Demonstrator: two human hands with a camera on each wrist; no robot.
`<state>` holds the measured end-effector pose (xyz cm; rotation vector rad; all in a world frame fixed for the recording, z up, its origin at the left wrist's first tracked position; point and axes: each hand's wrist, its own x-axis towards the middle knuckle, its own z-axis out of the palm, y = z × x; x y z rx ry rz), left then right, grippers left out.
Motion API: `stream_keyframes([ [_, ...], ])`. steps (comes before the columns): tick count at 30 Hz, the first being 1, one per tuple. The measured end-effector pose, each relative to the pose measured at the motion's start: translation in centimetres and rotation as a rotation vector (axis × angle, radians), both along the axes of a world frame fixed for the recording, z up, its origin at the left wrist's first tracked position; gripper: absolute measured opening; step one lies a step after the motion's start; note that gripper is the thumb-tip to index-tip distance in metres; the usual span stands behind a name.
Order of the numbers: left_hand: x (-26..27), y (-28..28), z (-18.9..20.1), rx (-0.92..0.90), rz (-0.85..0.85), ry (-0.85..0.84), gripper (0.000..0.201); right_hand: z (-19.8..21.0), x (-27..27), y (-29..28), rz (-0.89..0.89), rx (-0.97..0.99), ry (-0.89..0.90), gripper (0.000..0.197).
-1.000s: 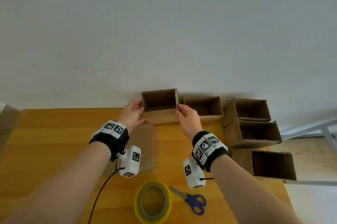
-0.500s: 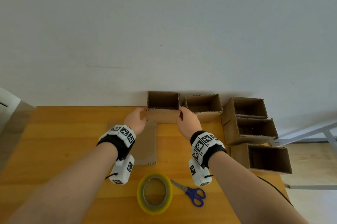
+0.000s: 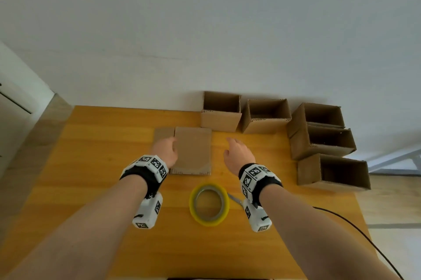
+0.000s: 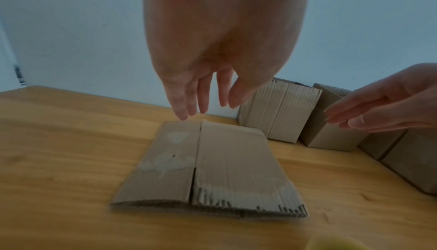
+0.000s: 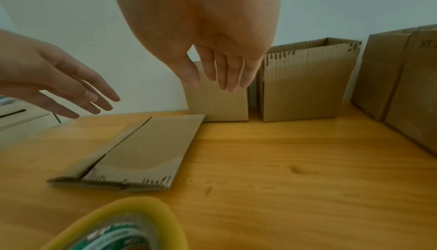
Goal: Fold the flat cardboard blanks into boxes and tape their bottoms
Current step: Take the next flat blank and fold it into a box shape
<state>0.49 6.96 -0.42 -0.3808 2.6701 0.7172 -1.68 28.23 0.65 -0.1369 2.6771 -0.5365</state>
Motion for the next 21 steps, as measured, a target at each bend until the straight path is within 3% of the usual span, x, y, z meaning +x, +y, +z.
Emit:
stream_keyframes([
  [15, 4.4, -6.2, -5.0, 0.025, 0.039, -0.150, 0.041, -5.0, 1.3, -6.8, 0.006, 0.041, -0.179, 0.046],
  [21, 3.4, -6.9, -6.3, 0.103, 0.111, -0.157, 0.036, -6.6, 0.4, -8.0, -0.126, -0.004, -0.220, 0.049],
])
